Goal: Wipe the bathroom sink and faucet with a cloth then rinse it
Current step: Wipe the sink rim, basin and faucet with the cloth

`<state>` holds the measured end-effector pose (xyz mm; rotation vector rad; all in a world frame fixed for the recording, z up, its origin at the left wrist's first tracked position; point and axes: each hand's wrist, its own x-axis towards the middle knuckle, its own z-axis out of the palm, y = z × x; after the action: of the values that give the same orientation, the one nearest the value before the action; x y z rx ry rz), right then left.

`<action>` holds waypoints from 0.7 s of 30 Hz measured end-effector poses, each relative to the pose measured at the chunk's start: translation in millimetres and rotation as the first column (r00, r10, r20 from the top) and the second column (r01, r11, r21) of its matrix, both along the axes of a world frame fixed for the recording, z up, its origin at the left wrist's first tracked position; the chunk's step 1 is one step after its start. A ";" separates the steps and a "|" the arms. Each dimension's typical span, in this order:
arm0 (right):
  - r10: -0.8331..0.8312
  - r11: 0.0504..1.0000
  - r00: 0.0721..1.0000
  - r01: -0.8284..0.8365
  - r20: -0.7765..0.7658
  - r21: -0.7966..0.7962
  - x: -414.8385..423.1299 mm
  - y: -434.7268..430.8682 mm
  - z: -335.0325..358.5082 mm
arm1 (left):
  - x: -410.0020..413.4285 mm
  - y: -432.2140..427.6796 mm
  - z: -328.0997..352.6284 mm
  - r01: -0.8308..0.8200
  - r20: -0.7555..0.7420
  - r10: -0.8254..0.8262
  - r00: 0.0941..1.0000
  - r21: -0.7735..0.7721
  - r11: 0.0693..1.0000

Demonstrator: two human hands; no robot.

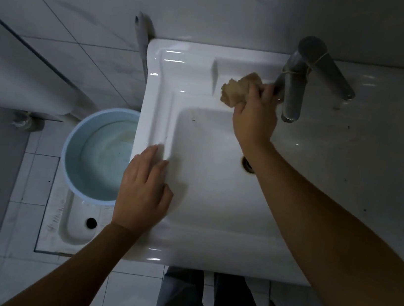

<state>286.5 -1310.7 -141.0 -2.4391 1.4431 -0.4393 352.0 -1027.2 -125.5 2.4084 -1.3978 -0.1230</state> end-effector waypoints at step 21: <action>0.091 0.990 0.972 -0.112 0.217 0.087 52.0 22.3 0.9 | 12.2 5.6 -5.6 0.086 -0.036 -0.082 0.996 0.103 0.991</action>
<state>338.4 -1288.4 -140.1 -2.2957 1.2167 -0.5726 364.1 -1021.5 -131.1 2.4193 -1.5139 -0.2610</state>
